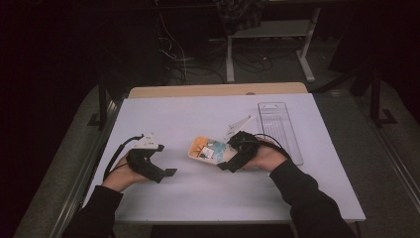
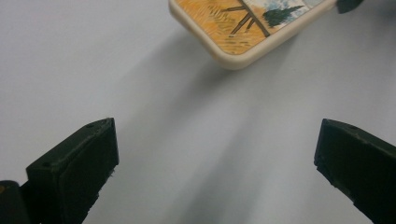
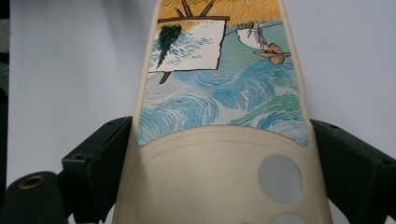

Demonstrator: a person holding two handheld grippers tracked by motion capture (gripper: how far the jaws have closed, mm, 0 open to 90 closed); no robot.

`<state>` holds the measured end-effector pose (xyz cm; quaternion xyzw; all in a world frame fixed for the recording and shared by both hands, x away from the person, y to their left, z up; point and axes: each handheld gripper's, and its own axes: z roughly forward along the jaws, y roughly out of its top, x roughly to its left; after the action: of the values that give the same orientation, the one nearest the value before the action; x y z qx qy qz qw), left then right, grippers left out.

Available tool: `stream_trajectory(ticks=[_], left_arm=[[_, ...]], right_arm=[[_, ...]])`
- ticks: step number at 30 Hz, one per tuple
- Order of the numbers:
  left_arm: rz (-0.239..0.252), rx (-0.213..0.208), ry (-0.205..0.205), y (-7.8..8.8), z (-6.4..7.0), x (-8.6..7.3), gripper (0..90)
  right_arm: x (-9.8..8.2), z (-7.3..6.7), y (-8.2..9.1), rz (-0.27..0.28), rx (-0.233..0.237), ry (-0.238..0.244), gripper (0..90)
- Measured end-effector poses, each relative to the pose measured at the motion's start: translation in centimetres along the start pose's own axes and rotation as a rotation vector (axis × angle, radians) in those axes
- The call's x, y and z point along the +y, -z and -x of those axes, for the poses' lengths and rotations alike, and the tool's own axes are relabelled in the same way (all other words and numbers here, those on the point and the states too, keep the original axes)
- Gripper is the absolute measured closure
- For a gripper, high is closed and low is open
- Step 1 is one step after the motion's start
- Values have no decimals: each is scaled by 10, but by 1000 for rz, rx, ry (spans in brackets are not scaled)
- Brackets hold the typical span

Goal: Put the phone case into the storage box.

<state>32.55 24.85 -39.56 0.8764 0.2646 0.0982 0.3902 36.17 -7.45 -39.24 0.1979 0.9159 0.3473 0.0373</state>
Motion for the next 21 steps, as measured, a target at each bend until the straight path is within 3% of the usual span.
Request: stream_trajectory(ticks=[1,4,5,9,12,15,16,21], left_arm=[[3,5,17,-2,1,0,0],[-1,28,33,-5,3,-1,0],[15,29,58,-8,6,-1,0],[11,51,87,-14,11,-1,0],[-11,73,82,-19,14,-1,0],[-4,82,79,-21,17,-2,0],[3,79,82,-22,18,-3,0],[7,90,72,-25,19,-6,0]], right_arm=[[-1,1,0,-1,-10,8,99],[-1,2,2,-15,-34,-40,100],[-1,3,3,-16,-36,-50,100],[-3,6,5,-8,-60,-75,100],[-4,7,5,1,-63,-102,100],[-5,9,6,10,-65,-125,98],[-5,8,6,21,-55,-152,98],[-6,10,7,22,-58,-166,98]])
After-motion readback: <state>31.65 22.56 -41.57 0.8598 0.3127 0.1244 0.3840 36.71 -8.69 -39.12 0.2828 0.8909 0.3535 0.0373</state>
